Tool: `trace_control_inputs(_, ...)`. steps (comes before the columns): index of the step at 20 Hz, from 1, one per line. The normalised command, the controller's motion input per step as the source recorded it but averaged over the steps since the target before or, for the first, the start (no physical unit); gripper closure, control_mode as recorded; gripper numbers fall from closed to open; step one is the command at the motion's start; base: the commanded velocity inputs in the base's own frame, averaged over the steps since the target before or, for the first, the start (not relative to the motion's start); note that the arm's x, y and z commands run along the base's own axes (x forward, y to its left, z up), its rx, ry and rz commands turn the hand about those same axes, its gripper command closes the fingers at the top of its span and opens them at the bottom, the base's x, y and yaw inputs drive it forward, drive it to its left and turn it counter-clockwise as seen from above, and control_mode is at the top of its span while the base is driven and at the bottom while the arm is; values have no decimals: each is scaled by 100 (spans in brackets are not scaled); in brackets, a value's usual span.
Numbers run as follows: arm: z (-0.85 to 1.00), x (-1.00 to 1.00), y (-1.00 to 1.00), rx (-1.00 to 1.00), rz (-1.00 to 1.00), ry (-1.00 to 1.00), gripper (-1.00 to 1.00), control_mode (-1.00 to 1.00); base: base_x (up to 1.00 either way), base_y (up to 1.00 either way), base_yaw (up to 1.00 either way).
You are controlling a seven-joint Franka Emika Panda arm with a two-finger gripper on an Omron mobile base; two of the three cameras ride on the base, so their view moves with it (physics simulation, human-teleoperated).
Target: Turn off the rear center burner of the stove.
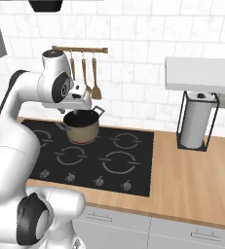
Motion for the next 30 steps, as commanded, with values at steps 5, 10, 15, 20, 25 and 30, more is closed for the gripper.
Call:
trace_control_inputs(5,-8,-32,-1,0,0,-4,-100,-100,0,0,0)
trace_control_inputs(10,-49,-90,1,-4,4,-12,-100,-100,0,0,0)
trace_control_inputs(15,-57,-72,0,-4,22,0,-100,-100,0,0,0)
trace_control_inputs(20,-38,-27,12,-2,28,13,-100,-100,0,0,0)
trace_control_inputs(25,-38,-3,28,-4,19,20,-100,-100,0,0,0)
trace_control_inputs(30,-40,5,26,-10,5,15,-100,-100,0,0,0)
